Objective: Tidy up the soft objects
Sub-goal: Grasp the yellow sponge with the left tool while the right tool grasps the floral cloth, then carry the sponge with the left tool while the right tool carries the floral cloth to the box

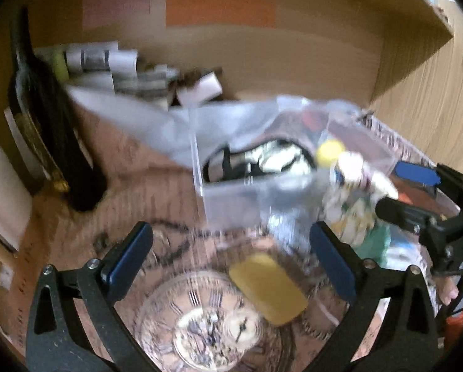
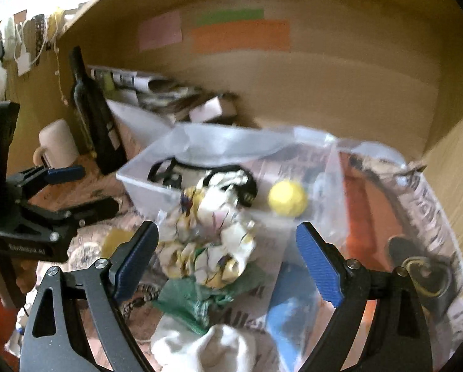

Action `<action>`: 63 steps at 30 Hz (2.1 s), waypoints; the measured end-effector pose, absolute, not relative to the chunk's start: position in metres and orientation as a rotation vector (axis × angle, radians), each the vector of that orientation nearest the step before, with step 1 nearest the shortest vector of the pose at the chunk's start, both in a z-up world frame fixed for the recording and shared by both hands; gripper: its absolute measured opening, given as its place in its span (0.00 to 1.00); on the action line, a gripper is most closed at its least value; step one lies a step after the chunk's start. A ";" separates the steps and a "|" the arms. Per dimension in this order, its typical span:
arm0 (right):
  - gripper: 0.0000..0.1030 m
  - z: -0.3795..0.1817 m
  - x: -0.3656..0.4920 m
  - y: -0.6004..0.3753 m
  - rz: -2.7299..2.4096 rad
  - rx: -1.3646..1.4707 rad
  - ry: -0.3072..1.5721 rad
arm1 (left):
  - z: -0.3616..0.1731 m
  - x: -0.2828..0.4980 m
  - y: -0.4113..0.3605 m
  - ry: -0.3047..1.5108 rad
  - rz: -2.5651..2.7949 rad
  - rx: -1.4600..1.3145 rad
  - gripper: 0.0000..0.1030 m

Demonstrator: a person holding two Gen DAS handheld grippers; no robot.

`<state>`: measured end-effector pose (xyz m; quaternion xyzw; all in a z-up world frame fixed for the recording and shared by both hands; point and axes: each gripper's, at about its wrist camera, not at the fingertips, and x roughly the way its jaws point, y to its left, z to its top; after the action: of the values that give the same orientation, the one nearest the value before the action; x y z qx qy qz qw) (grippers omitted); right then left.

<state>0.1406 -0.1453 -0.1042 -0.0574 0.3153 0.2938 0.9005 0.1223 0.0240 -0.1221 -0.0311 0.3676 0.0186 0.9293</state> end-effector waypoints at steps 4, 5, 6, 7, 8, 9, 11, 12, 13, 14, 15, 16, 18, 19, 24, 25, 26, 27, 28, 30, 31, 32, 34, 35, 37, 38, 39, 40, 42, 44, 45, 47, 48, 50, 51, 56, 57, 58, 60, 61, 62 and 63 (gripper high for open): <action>0.81 -0.118 0.147 -0.142 0.611 -0.114 0.700 | -0.144 0.121 0.022 0.811 0.019 -0.086 0.99; 0.72 -0.120 0.149 -0.142 0.611 -0.113 0.712 | -0.147 0.121 0.022 0.826 0.015 -0.092 0.99; 0.64 -0.122 0.149 -0.142 0.610 -0.113 0.723 | -0.152 0.121 0.021 0.835 0.010 -0.097 0.99; 0.61 -0.124 0.151 -0.142 0.610 -0.111 0.734 | -0.154 0.121 0.020 0.840 0.005 -0.102 0.99; 0.55 -0.125 0.152 -0.143 0.613 -0.108 0.741 | -0.157 0.120 0.019 0.842 0.002 -0.105 0.98; 0.47 -0.126 0.152 -0.143 0.616 -0.105 0.746 | -0.159 0.119 0.017 0.847 -0.006 -0.104 0.90; 0.37 -0.128 0.151 -0.144 0.621 -0.102 0.750 | -0.163 0.119 0.015 0.863 -0.020 -0.099 0.77; 0.33 -0.128 0.150 -0.143 0.623 -0.103 0.750 | -0.164 0.118 0.014 0.872 -0.036 -0.107 0.73; 0.31 -0.128 0.149 -0.143 0.618 -0.106 0.744 | -0.164 0.116 0.013 0.873 -0.044 -0.118 0.69; 0.27 -0.128 0.147 -0.143 0.611 -0.110 0.736 | -0.164 0.114 0.012 0.875 -0.050 -0.126 0.65; 0.23 -0.127 0.146 -0.142 0.606 -0.114 0.727 | -0.164 0.114 0.012 0.873 -0.059 -0.132 0.58; 0.22 -0.125 0.145 -0.143 0.601 -0.115 0.718 | -0.164 0.112 0.012 0.870 -0.071 -0.140 0.49; 0.15 -0.122 0.144 -0.146 0.597 -0.105 0.697 | -0.162 0.110 0.013 0.868 -0.078 -0.146 0.45; 0.14 -0.120 0.143 -0.148 0.597 -0.099 0.691 | -0.161 0.108 0.014 0.862 -0.074 -0.146 0.43; 0.12 -0.111 0.141 -0.154 0.587 -0.076 0.650 | -0.150 0.101 0.016 0.828 -0.050 -0.132 0.38; 0.12 -0.108 0.140 -0.156 0.586 -0.072 0.642 | -0.144 0.098 0.016 0.810 -0.043 -0.126 0.38; 0.12 -0.106 0.139 -0.157 0.585 -0.069 0.634 | -0.138 0.096 0.016 0.793 -0.039 -0.122 0.38; 0.12 -0.103 0.138 -0.159 0.584 -0.063 0.621 | -0.133 0.093 0.015 0.778 -0.035 -0.119 0.38; 0.12 -0.099 0.137 -0.160 0.583 -0.057 0.611 | -0.126 0.090 0.014 0.759 -0.033 -0.117 0.38; 0.12 -0.092 0.135 -0.164 0.581 -0.044 0.584 | -0.112 0.086 0.015 0.718 -0.031 -0.116 0.38; 0.12 -0.088 0.134 -0.166 0.578 -0.039 0.571 | -0.105 0.085 0.017 0.698 -0.030 -0.118 0.38; 0.12 -0.083 0.133 -0.168 0.575 -0.032 0.554 | -0.098 0.086 0.018 0.678 -0.032 -0.121 0.38; 0.12 -0.075 0.132 -0.172 0.569 -0.019 0.526 | -0.084 0.085 0.019 0.637 -0.035 -0.124 0.38; 0.12 -0.071 0.132 -0.173 0.568 -0.015 0.515 | -0.078 0.086 0.020 0.619 -0.036 -0.126 0.38; 0.12 -0.063 0.132 -0.175 0.561 -0.003 0.489 | -0.067 0.090 0.022 0.584 -0.033 -0.125 0.38; 0.12 -0.059 0.132 -0.176 0.559 0.001 0.478 | -0.063 0.094 0.023 0.570 -0.032 -0.124 0.38; 0.12 -0.055 0.132 -0.177 0.555 0.004 0.465 | -0.057 0.097 0.024 0.554 -0.031 -0.125 0.38; 0.12 -0.053 0.134 -0.177 0.553 0.006 0.456 | -0.053 0.101 0.025 0.545 -0.031 -0.127 0.38; 0.12 -0.047 0.137 -0.177 0.548 0.009 0.438 | -0.046 0.107 0.028 0.531 -0.036 -0.133 0.38; 0.12 -0.044 0.140 -0.175 0.550 0.011 0.429 | -0.041 0.117 0.032 0.517 -0.033 -0.135 0.38; 0.12 -0.042 0.144 -0.173 0.552 0.013 0.425 | -0.039 0.122 0.033 0.512 -0.027 -0.134 0.38; 0.12 -0.042 0.150 -0.171 0.553 0.012 0.428 | -0.040 0.130 0.034 0.511 -0.018 -0.131 0.38; 0.12 -0.043 0.153 -0.168 0.555 0.009 0.432 | -0.041 0.137 0.035 0.516 -0.016 -0.132 0.38; 0.12 -0.046 0.160 -0.160 0.557 -0.006 0.443 | -0.044 0.145 0.037 0.529 -0.017 -0.135 0.38; 0.12 -0.048 0.163 -0.157 0.558 -0.015 0.450 | -0.048 0.151 0.038 0.541 -0.016 -0.134 0.38; 0.12 -0.064 0.182 -0.135 0.567 -0.075 0.515 | -0.065 0.174 0.037 0.605 0.000 -0.113 0.38; 0.12 -0.068 0.186 -0.131 0.569 -0.090 0.533 | -0.069 0.179 0.036 0.618 0.006 -0.104 0.38; 0.12 -0.072 0.189 -0.127 0.568 -0.102 0.547 | -0.073 0.183 0.035 0.630 0.010 -0.094 0.38; 0.12 -0.079 0.194 -0.122 0.567 -0.126 0.573 | -0.080 0.189 0.035 0.651 0.012 -0.084 0.38; 0.12 -0.083 0.197 -0.119 0.567 -0.136 0.584 | -0.084 0.193 0.034 0.661 0.011 -0.081 0.38; 0.12 -0.087 0.199 -0.117 0.562 -0.148 0.597 | -0.088 0.197 0.034 0.677 0.012 -0.076 0.38; 0.12 -0.090 0.201 -0.115 0.562 -0.155 0.607 | -0.090 0.200 0.034 0.687 0.013 -0.075 0.38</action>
<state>0.2008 -0.1151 -0.0898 -0.0755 0.2948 0.2727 0.9127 0.1997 0.0339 -0.0905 -0.0365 0.3366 0.0064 0.9409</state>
